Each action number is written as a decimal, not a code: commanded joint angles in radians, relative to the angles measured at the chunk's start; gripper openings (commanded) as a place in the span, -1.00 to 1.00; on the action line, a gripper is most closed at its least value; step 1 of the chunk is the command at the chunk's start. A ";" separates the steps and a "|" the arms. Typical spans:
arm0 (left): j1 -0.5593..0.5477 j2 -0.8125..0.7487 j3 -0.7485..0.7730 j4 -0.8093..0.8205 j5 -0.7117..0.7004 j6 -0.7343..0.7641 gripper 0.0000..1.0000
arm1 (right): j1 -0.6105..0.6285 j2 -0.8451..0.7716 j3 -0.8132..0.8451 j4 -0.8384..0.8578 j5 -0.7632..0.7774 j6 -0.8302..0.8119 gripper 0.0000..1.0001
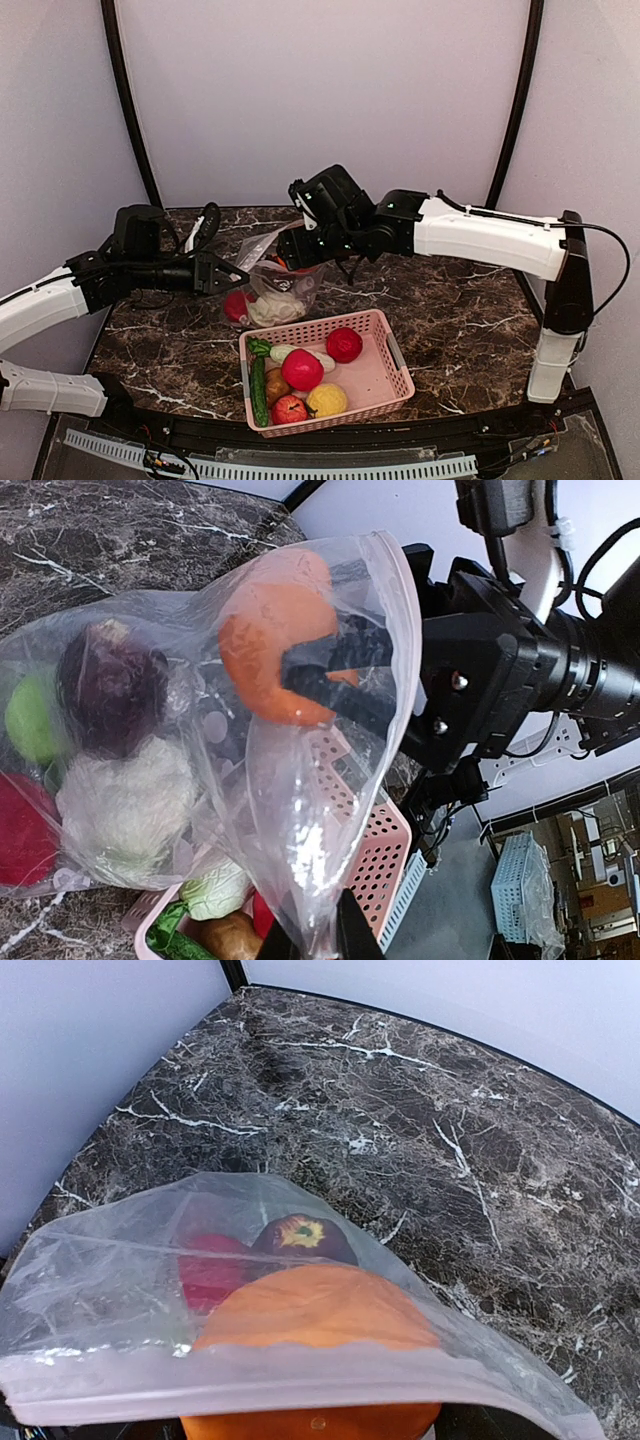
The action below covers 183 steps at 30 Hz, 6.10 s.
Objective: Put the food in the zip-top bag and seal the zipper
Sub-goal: Place the fake fruit in the zipper food storage bag, then pick up the fake fruit from the bin, then place the fake fruit in the zipper food storage bag.
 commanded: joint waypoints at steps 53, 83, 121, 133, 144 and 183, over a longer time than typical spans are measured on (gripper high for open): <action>0.004 -0.039 0.022 0.037 0.010 -0.036 -0.99 | 0.236 -0.520 -0.698 0.189 -0.173 0.279 0.87; 0.004 -0.061 0.037 0.001 0.009 -0.041 -0.99 | 0.328 -0.093 -0.453 0.065 -0.095 0.232 0.87; 0.004 -0.074 0.035 -0.017 0.014 -0.039 -0.99 | 0.326 -0.155 -0.481 0.029 -0.035 0.313 0.35; 0.004 -0.076 0.028 0.002 0.027 -0.047 -0.99 | 0.288 -0.431 -0.495 0.049 -0.004 0.224 0.30; 0.003 -0.078 0.038 0.005 0.042 -0.049 -0.99 | 0.143 -0.397 -0.381 0.050 -0.034 0.093 0.28; 0.004 -0.032 0.070 0.003 0.061 -0.036 -0.99 | -0.046 0.047 0.078 0.011 -0.388 -0.070 0.34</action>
